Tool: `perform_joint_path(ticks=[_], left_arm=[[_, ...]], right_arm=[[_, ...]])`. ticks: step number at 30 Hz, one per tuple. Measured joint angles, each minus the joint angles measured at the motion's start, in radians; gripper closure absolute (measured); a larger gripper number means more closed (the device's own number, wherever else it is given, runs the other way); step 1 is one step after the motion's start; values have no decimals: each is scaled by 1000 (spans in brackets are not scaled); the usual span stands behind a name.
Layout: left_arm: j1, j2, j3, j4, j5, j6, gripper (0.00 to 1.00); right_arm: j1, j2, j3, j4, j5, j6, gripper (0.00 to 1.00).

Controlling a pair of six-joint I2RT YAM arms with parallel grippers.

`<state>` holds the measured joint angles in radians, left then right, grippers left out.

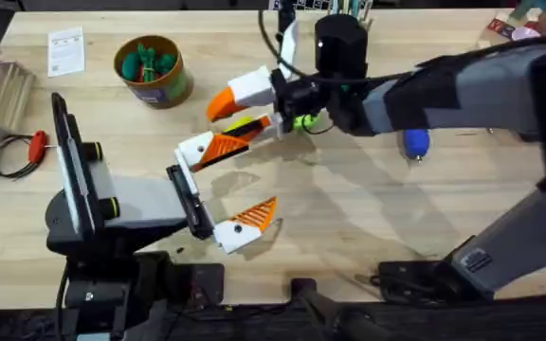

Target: Pick up the gripper from the table and insert it into the empty holder that is missing its gripper. Then pick up a screw, insert it into the mounting hole, and use the screwdriver to tighten it. Finally, clean up the table by picking up the vegetable and placing it into the bucket.

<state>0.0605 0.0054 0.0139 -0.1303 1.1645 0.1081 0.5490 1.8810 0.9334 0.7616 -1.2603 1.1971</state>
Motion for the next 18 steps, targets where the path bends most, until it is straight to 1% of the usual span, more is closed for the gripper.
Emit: perform_joint_path(ticks=[2,4,5,6,7,8,10,14,17,18], left_arm=[[0,0,0,0,0,0,15],[0,0,0,0,2,0,15],[0,0,0,0,2,0,15],[0,0,0,0,3,0,15],[0,0,0,0,3,0,15],[0,0,0,0,3,0,15],[0,0,0,0,3,0,15],[0,0,0,0,3,0,15],[0,0,0,0,3,0,15],[0,0,0,0,3,0,15]], right_arm=[[-24,-38,11,-205,36,-85,161],[-57,-97,45,-481,95,-204,160],[-72,-123,68,-593,125,-259,160],[-90,-154,103,-726,170,-330,160],[-103,-176,131,-812,205,-379,161],[-120,-202,174,-929,261,-449,161],[-141,-240,254,-1102,367,-560,161],[-149,-274,410,-1361,601,-739,161],[-139,-273,495,-1489,785,-835,161],[-131,-273,517,-1532,863,-865,161]])
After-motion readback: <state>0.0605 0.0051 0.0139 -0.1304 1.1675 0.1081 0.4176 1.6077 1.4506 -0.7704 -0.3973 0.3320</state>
